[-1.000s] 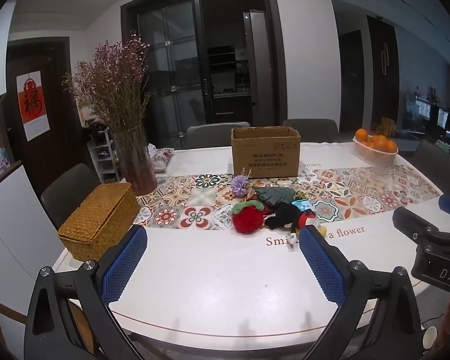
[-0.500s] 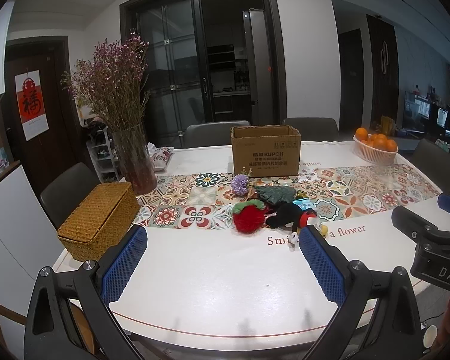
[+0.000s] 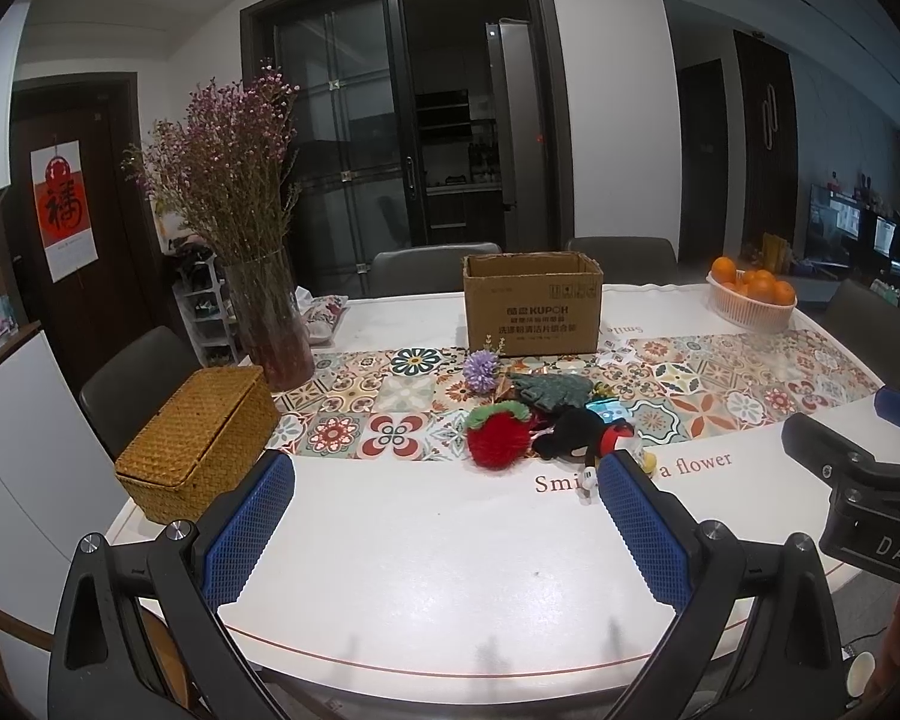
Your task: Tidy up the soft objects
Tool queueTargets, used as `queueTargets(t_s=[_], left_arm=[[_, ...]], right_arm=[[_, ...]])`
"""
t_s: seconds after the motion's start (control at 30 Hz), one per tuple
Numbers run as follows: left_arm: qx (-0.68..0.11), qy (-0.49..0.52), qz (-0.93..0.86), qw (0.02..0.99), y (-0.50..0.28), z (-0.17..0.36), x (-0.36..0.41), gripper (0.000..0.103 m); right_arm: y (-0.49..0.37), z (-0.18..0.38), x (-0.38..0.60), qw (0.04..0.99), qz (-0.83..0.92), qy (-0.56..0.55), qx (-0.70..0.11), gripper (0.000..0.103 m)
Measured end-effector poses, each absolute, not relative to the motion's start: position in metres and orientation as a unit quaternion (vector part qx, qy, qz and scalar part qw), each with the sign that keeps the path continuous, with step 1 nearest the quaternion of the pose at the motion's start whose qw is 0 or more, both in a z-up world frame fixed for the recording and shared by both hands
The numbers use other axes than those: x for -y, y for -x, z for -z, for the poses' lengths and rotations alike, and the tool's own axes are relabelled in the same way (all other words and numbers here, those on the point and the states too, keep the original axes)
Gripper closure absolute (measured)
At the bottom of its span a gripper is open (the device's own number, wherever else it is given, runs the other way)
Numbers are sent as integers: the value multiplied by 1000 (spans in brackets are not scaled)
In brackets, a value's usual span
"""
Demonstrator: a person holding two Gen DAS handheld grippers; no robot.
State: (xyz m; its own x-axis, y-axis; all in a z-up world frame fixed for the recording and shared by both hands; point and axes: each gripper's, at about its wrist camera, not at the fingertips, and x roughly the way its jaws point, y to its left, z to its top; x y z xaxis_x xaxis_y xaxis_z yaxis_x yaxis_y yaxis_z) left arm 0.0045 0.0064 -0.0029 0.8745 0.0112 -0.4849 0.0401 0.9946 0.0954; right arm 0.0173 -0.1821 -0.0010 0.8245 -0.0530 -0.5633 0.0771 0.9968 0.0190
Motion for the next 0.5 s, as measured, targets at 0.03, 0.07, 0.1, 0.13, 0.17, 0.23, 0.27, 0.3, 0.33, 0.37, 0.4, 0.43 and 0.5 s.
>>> queueTargets(t_s=[0.03,0.07,0.1,0.13,0.17,0.23,0.27,0.3,0.33,0.37,0.4,0.43,0.5], left_arm=[[-251,-51,7,967,-5,3,-7,0],[-251,-51,8,967,-5,2,-6,0],[-251,-51,8,967,-5,2,-6,0],[-251,-51,9,967,-5,2,-6,0],[-251,-51,8,967,-5,2,-6,0],[-251,-51,9,967,-5,2,-6,0],[-251,-51,9,967,-5,2,-6,0],[-251,-51,8,967,-5,2,-5,0],[-251,-51,8,967,-5,2,-6,0],[-251,-51,9,967,-5,2,-6,0],[-251,-51,8,967,-5,2,-6,0],[-251,-51,8,966,-5,2,-6,0],[-251,-51,9,967,-5,2,-6,0]], right_arm=[[-17,1,182,955,34,-20,-294,0],[-17,1,182,955,34,-21,-294,0],[-17,2,182,955,34,-20,-294,0],[-17,1,182,955,34,-20,-294,0],[-17,2,182,955,34,-20,-294,0],[-18,1,182,955,33,-20,-294,0],[-17,2,183,955,33,-20,-294,0],[-17,2,183,955,33,-20,-294,0],[-17,2,183,955,33,-20,-294,0],[-17,2,183,955,33,-20,-294,0],[-17,3,184,955,32,-20,-294,0],[-17,3,184,955,32,-19,-294,0],[-17,3,184,955,32,-19,-294,0]])
